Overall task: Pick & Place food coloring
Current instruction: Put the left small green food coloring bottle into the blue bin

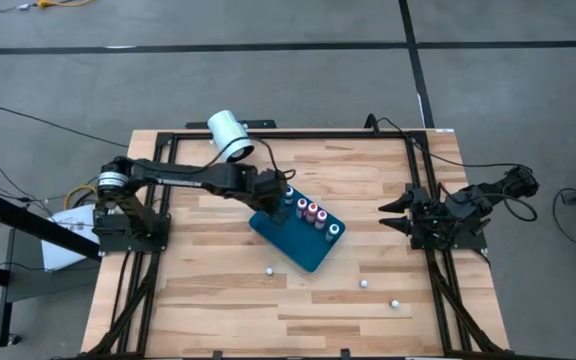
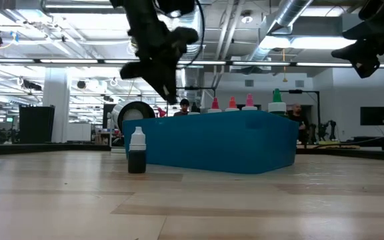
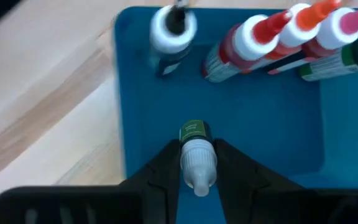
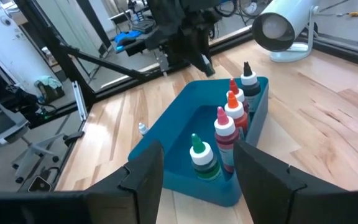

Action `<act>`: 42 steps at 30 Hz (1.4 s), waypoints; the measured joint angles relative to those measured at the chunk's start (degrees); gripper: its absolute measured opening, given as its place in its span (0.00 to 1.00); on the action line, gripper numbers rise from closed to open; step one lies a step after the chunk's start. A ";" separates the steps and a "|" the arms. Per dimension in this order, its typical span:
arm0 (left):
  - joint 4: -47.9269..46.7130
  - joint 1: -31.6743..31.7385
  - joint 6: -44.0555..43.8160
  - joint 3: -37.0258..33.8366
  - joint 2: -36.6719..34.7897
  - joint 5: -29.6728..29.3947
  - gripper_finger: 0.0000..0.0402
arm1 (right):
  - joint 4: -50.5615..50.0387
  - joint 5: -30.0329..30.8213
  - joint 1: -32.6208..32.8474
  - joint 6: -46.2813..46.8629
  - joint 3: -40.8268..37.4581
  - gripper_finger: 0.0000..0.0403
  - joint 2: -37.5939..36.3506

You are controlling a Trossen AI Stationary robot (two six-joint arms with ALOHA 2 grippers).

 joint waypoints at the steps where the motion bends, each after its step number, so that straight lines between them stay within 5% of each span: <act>1: 0.85 0.15 0.29 0.00 0.79 0.34 0.19 | -0.34 -0.02 0.00 0.26 0.00 0.45 0.00; 42: 2.45 0.38 1.17 -0.50 7.21 -2.62 0.19 | -1.84 -0.08 0.00 1.27 0.00 0.45 -0.01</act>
